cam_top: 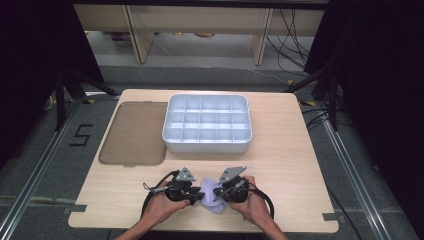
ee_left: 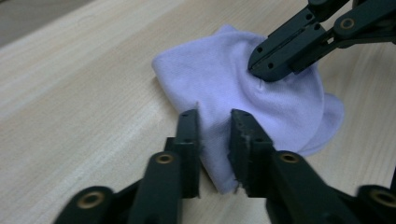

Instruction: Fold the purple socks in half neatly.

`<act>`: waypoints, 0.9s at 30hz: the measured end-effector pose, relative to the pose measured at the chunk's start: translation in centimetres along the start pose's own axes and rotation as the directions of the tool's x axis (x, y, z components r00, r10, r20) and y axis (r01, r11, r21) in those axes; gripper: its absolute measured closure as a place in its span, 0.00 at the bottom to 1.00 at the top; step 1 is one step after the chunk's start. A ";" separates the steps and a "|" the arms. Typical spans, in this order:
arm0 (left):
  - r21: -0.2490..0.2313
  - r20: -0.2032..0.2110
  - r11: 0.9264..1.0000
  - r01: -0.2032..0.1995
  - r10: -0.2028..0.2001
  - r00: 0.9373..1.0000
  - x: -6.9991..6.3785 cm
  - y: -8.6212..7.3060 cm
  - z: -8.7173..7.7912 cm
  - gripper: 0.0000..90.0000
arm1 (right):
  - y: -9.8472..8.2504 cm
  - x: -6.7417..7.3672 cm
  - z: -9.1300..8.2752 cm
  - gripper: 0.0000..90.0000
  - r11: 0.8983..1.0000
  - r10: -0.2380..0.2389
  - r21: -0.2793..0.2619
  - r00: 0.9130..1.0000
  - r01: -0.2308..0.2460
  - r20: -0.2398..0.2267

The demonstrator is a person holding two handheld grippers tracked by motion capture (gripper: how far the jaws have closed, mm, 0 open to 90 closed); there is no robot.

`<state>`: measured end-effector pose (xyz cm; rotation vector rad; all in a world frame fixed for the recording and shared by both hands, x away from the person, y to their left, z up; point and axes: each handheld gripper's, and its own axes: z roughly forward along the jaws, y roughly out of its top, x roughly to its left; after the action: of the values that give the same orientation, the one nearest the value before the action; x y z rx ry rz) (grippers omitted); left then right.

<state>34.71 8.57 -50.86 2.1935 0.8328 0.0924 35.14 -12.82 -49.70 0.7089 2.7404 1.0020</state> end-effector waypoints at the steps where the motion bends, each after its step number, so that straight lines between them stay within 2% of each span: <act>1: -0.006 -0.004 1.000 0.008 -0.008 1.000 0.0 0.0 0.0 0.86 | 0.0 0.2 -0.1 1.00 1.000 0.023 0.008 1.000 -0.023 0.011; 3: -0.015 0.007 1.000 0.007 -0.007 1.000 0.3 -0.1 0.0 0.90 | -0.1 0.1 -0.1 1.00 1.000 0.013 0.005 1.000 -0.013 0.002; 6: -0.017 0.014 1.000 0.004 -0.004 1.000 0.3 -0.1 -0.1 0.93 | -0.1 0.2 -0.1 1.00 1.000 0.023 0.007 1.000 -0.023 0.003; 7: -0.030 0.013 0.999 0.017 -0.017 1.000 0.2 -0.1 0.0 0.93 | -0.1 0.1 -0.1 1.00 1.000 0.016 0.019 1.000 -0.016 0.007; 8: -0.025 0.011 1.000 0.008 -0.008 1.000 0.2 -0.1 0.0 0.93 | -0.1 0.1 -0.3 1.00 0.999 0.026 0.021 1.000 -0.026 0.002; 9: -0.036 0.018 0.999 0.025 -0.024 1.000 0.1 -0.1 0.1 0.94 | -0.1 0.1 -0.3 1.00 1.000 0.023 0.015 1.000 -0.023 0.010; 11: -0.014 0.011 1.000 -0.023 0.023 1.000 0.2 0.0 -0.2 0.94 | -0.1 0.0 -0.1 1.00 1.000 0.018 -0.002 1.000 -0.018 0.003; 13: -0.036 0.015 0.999 0.004 -0.003 1.000 0.0 0.0 0.0 0.94 | -0.1 0.0 -0.4 1.00 1.000 0.014 -0.005 1.000 -0.014 0.000; 14: -0.023 0.011 0.999 -0.024 0.024 1.000 0.1 0.1 -0.2 0.94 | -0.1 0.1 -0.6 1.00 0.999 0.044 0.002 0.999 -0.044 0.011; 15: -0.030 0.012 0.999 -0.022 0.022 1.000 0.0 0.1 -0.2 0.94 | -0.1 0.1 -0.7 1.00 0.999 0.048 -0.006 0.999 -0.048 0.008; 17: -0.023 0.003 0.999 -0.046 0.046 0.999 0.1 0.2 -0.4 0.94 | 0.0 0.1 -1.2 1.00 0.998 0.036 -0.044 0.999 -0.035 0.012; 18: -0.028 0.004 0.999 -0.036 0.036 0.999 0.0 0.2 -0.5 0.94 | 0.1 0.1 -1.4 1.00 0.998 0.036 -0.048 0.999 -0.036 0.007; 19: -0.028 0.003 0.999 -0.045 0.045 0.999 0.1 0.3 -0.6 0.94 | 0.2 0.1 -1.5 1.00 0.997 0.031 -0.068 0.999 -0.030 0.011; 20: -0.031 0.004 0.999 -0.042 0.043 0.999 0.1 0.3 -0.6 0.94 | 0.3 0.1 -1.7 1.00 0.998 0.015 -0.060 1.000 -0.015 -0.010; 21: -0.032 0.005 0.999 -0.028 0.029 1.000 0.0 0.3 -0.5 0.94 | 0.4 0.2 -1.8 1.00 0.998 0.017 -0.068 1.000 -0.017 -0.003; 22: -0.032 0.003 0.999 -0.030 0.031 1.000 0.0 0.3 -0.6 0.94 | 0.4 0.3 -1.8 1.00 0.997 0.034 -0.071 0.999 -0.034 -0.006; 24: -0.030 -0.003 0.999 -0.038 0.038 0.999 0.1 0.3 -0.7 0.94 | 0.5 0.4 -1.8 1.00 0.997 0.024 -0.077 1.000 -0.025 -0.011; 25: -0.049 -0.008 0.999 -0.019 0.019 1.000 0.0 0.3 -0.6 0.94 | 0.6 0.5 -1.7 1.00 0.996 0.021 -0.085 1.000 -0.021 -0.011; 26: -0.048 -0.009 0.998 -0.028 0.028 1.000 0.0 0.3 -0.7 0.94 | 0.6 0.6 -1.7 1.00 0.995 0.023 -0.092 1.000 -0.025 -0.016; 27: -0.048 -0.011 0.999 -0.024 0.023 1.000 0.0 0.3 -0.7 0.94 | 0.7 0.7 -1.7 1.00 0.996 0.007 -0.087 0.999 -0.010 -0.032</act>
<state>34.65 8.87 -50.15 2.1599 0.8025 0.1338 34.30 -13.00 -47.89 0.6968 2.7033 1.1362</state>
